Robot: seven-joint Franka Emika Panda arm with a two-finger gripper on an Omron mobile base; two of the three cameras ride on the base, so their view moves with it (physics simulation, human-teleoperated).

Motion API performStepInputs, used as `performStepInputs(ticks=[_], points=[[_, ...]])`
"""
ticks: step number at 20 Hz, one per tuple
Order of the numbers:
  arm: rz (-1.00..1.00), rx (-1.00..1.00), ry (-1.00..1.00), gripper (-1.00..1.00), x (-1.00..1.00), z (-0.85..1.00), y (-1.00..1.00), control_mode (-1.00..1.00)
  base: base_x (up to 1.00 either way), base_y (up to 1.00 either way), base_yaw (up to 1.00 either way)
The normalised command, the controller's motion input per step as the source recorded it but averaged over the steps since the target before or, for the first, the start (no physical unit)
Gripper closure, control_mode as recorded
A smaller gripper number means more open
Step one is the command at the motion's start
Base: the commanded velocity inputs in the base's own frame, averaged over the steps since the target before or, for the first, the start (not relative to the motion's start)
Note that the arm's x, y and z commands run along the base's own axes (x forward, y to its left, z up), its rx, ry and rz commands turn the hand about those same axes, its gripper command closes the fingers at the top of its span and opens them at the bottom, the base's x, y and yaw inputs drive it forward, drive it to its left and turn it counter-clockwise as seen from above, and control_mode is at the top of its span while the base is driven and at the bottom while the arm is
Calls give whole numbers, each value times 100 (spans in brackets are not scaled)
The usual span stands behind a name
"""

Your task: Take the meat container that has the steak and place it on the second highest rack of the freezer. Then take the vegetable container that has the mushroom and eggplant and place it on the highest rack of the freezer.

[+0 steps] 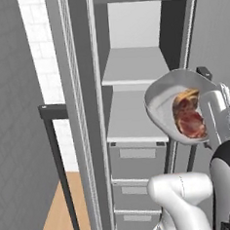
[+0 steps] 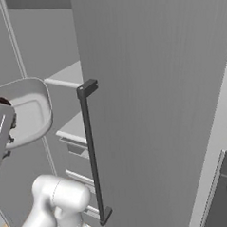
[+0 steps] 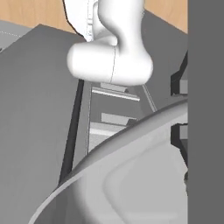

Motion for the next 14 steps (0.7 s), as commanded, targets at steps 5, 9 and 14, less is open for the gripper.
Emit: performStepInputs(ticks=[5, 9, 14], points=[[14, -3, 2, 100, 40, -32, 4, -100, 0, 0, 0], [2, -26, -2, 100, 66, -70, 31, -100, 0, 0, 0], [-1, -15, 0, 100, 67, -40, 1, -100, 0, 0, 0]])
